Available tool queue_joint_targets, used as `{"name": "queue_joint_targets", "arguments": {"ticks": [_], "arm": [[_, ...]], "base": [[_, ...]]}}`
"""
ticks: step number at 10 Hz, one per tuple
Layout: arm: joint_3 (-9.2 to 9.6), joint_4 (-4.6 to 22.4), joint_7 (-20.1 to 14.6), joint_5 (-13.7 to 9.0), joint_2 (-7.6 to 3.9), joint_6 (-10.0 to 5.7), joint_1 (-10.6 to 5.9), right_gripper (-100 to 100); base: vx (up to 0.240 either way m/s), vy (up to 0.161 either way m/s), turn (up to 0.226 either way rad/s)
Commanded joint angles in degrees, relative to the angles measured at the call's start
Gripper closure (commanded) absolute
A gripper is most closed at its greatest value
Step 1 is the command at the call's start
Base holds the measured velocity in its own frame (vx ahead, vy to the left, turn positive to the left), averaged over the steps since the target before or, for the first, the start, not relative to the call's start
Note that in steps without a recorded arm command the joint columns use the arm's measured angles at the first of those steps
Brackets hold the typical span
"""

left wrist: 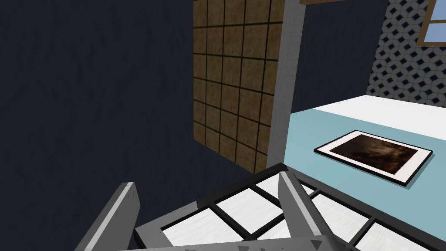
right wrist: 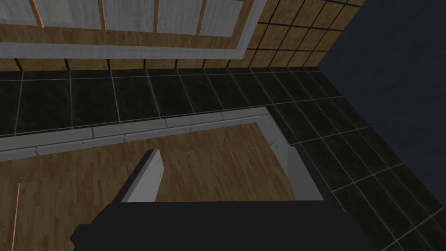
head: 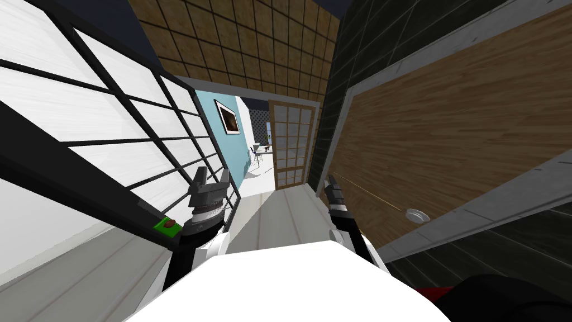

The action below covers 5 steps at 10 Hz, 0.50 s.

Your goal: Pull the door open

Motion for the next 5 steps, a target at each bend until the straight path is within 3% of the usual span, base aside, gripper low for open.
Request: {"name": "queue_joint_targets", "arguments": {"ticks": [1, 5], "arm": [[-0.30, 1.9, 1.4, 0.8, -0.64, -0.74, -0.71, -100], [-1.00, 6.4, 4.7, 2.8, -1.80, -2.47, -2.39, -100]], "base": [[0.074, 0.036, 0.005], [0.127, 0.060, 0.002]]}}
